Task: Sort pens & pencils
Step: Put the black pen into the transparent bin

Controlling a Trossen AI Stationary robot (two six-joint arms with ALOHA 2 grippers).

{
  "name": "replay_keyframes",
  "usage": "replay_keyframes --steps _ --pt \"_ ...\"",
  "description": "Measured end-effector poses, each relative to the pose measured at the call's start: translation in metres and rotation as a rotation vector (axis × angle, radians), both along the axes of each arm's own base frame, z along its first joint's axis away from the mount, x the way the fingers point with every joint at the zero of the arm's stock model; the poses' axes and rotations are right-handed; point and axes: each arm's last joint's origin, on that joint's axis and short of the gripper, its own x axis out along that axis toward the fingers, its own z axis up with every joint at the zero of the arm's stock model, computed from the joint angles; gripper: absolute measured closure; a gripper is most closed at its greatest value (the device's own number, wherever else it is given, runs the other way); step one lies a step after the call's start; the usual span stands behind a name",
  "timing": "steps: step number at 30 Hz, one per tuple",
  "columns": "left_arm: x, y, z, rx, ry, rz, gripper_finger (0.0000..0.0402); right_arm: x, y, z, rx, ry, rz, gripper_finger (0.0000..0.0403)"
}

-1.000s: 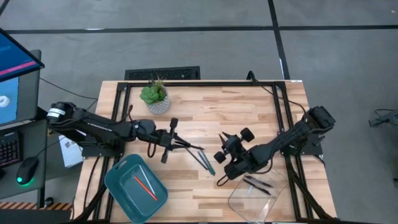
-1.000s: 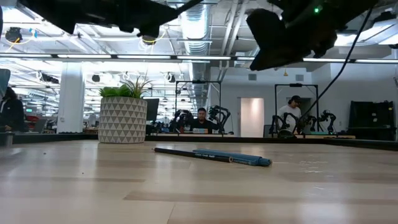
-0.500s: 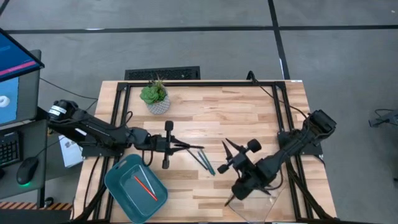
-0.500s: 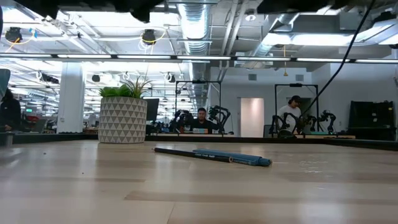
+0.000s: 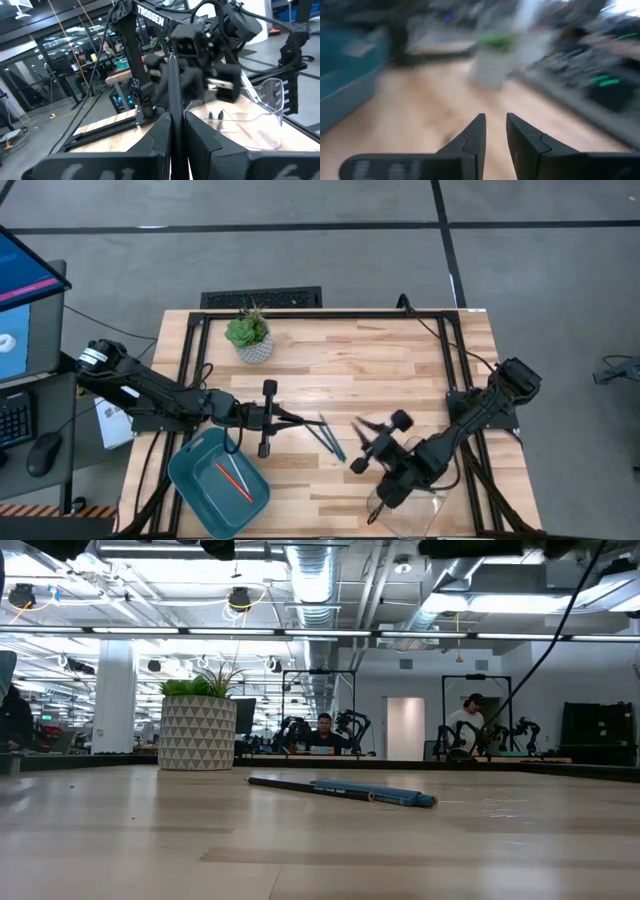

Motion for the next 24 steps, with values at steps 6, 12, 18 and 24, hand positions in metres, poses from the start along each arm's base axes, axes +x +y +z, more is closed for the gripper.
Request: replay_keyframes --steps 6,12,18,24 --pt "0.000 0.000 0.000 -0.005 0.001 0.001 0.0381 0.036 0.008 0.020 0.104 0.143 0.466 0.0305" --pt "0.000 0.000 0.000 -0.006 0.001 -0.002 0.0381 0.043 0.011 0.043 -0.138 0.076 0.488 0.0305" --pt "0.000 0.000 0.000 0.007 0.000 -0.002 0.0381 0.038 0.014 0.044 -0.192 0.085 0.433 0.0305" --pt "0.000 0.000 0.002 0.004 -0.016 -0.002 0.0381 0.036 0.012 0.040 -0.189 0.067 0.395 0.0305"
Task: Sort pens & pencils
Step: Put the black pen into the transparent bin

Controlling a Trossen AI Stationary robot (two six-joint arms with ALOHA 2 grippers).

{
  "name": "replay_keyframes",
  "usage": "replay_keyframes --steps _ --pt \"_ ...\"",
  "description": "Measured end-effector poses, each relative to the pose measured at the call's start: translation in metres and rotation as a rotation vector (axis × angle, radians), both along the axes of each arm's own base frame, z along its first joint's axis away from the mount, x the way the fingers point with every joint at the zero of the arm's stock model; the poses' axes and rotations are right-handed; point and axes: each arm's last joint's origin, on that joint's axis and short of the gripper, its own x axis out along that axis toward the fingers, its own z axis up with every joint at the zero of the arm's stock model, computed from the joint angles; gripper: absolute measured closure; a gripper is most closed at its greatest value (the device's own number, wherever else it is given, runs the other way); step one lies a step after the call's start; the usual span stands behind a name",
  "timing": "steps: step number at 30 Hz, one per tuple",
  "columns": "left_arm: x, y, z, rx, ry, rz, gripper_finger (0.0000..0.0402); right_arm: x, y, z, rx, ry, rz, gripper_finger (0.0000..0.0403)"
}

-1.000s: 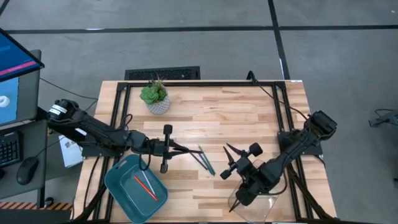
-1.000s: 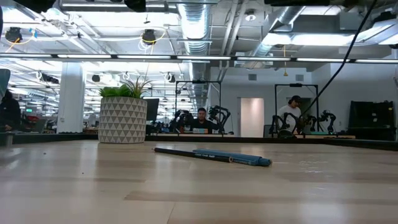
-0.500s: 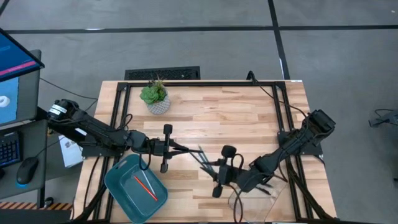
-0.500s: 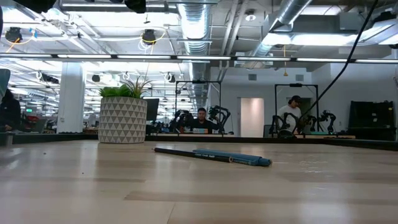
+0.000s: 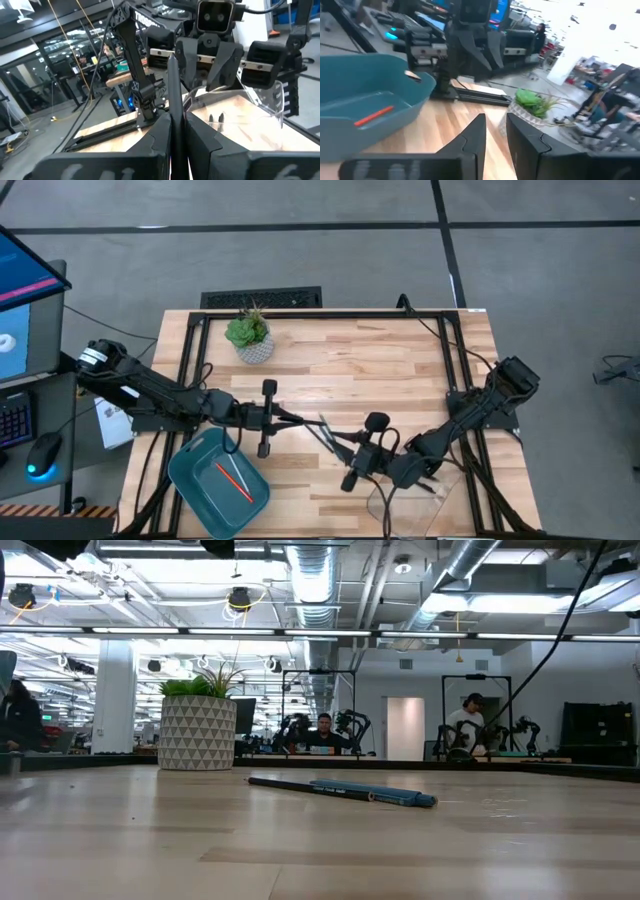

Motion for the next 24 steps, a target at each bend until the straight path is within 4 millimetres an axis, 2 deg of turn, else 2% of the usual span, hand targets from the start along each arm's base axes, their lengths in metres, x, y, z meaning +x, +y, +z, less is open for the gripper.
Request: replay_keyframes --steps 5,14,24 --pt "0.000 0.000 0.004 -0.009 -0.039 -0.010 0.0381 0.002 -0.005 0.001 -0.040 0.007 -0.044 0.0305" --pt "0.000 0.000 0.003 -0.003 -0.035 -0.010 0.0381 0.015 -0.022 0.007 -0.010 -0.043 -0.053 0.0305" --pt "0.000 0.000 0.003 0.006 -0.035 -0.010 0.0381 0.012 -0.017 0.012 -0.003 -0.079 -0.028 0.0305"
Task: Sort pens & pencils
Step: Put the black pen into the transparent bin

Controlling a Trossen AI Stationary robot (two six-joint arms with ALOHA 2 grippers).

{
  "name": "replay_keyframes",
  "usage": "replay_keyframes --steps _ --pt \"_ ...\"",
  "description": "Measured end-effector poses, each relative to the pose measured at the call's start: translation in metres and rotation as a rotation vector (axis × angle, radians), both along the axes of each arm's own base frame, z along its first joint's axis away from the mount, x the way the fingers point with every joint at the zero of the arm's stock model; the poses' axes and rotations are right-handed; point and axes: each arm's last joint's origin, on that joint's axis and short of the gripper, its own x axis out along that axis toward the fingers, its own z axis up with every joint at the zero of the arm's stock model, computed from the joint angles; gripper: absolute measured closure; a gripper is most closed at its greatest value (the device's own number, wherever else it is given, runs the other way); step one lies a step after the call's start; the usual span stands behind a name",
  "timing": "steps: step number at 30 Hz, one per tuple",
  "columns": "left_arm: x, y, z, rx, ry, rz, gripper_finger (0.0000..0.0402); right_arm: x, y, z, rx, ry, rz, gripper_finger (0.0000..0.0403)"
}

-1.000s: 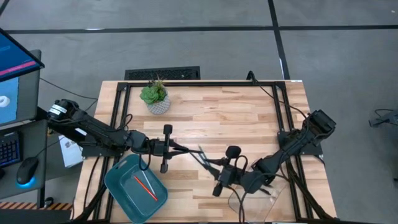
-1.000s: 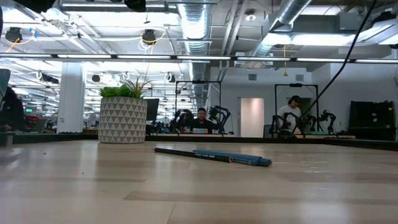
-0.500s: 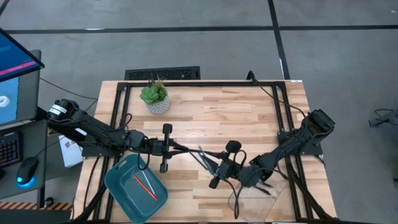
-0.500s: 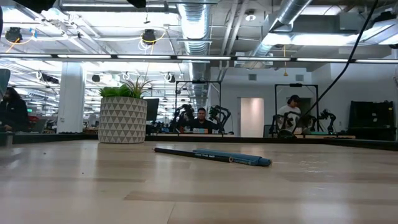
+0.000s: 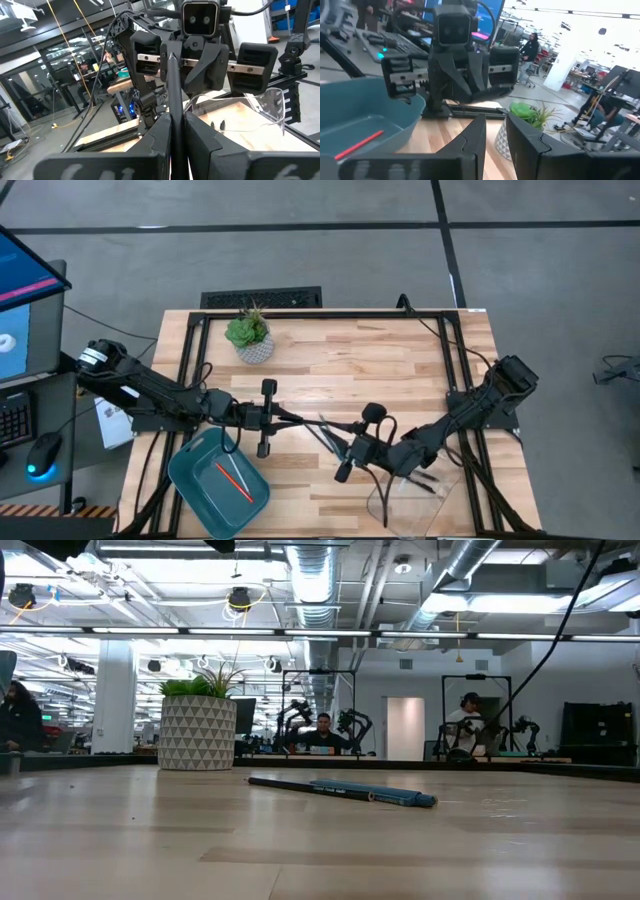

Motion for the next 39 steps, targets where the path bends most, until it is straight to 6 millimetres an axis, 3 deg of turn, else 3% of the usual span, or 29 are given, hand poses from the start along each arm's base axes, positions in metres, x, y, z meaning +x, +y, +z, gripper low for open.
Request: replay_keyframes --steps 24,39 --pt "-0.0001 -0.0011 0.0000 0.008 -0.002 -0.049 0.0381 0.0022 0.0031 0.0078 0.033 -0.045 0.097 0.0303" --pt "-0.0001 -0.0011 0.0000 0.008 -0.002 -0.050 0.0381 0.0041 -0.0006 0.0068 0.044 -0.042 0.076 0.0204"
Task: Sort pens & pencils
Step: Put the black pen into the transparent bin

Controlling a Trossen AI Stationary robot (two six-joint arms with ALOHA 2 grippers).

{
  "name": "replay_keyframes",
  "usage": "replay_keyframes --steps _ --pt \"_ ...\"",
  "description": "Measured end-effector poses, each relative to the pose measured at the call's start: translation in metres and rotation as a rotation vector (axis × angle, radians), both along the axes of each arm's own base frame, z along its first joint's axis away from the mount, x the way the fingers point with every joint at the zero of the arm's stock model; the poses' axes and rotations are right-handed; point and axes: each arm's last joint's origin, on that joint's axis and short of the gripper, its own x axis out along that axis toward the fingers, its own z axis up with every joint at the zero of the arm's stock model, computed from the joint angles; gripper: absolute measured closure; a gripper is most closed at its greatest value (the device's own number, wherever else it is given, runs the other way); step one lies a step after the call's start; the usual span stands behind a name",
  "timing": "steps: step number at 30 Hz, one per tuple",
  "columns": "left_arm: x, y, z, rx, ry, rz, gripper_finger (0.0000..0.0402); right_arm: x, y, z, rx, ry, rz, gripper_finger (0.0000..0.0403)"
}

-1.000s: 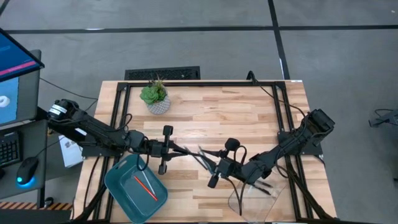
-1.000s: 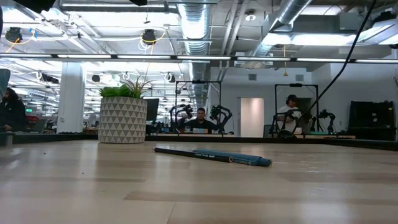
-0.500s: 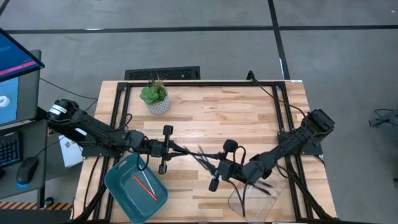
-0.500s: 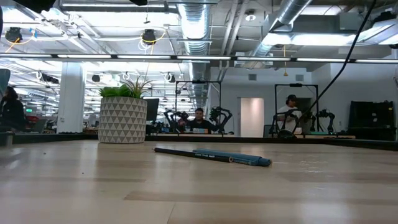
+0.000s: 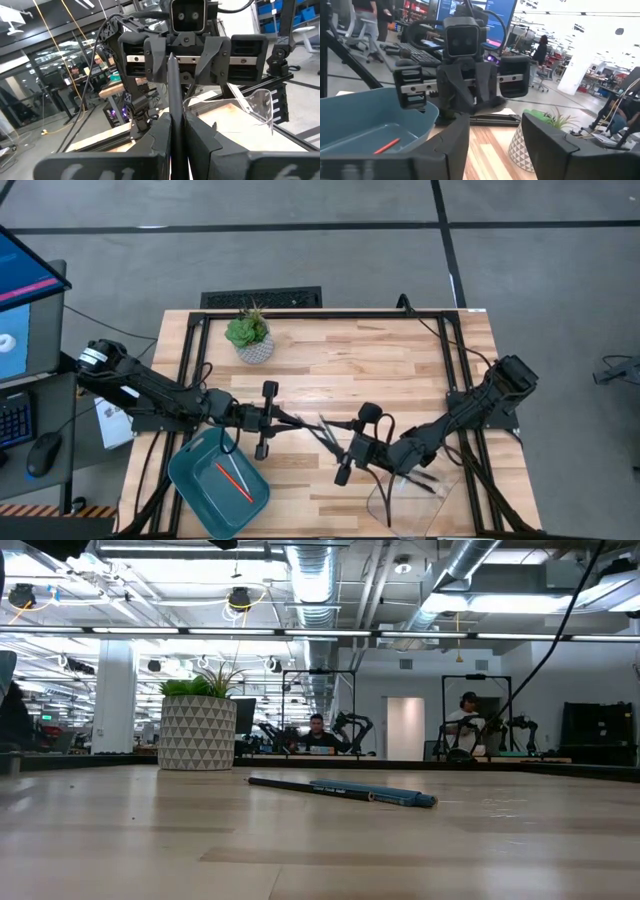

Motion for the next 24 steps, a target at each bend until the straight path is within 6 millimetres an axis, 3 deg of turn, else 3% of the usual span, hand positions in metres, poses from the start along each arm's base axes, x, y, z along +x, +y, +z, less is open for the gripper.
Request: replay_keyframes --steps 6,24 --pt "-0.0001 -0.0006 0.0000 0.002 -0.001 -0.022 0.0381 0.0053 -0.0071 0.0002 -0.001 -0.002 0.026 0.0194" --pt "-0.0001 -0.0007 0.0000 0.002 -0.001 -0.024 0.0381 0.0080 -0.0095 0.0060 -0.024 -0.044 0.093 0.0242"
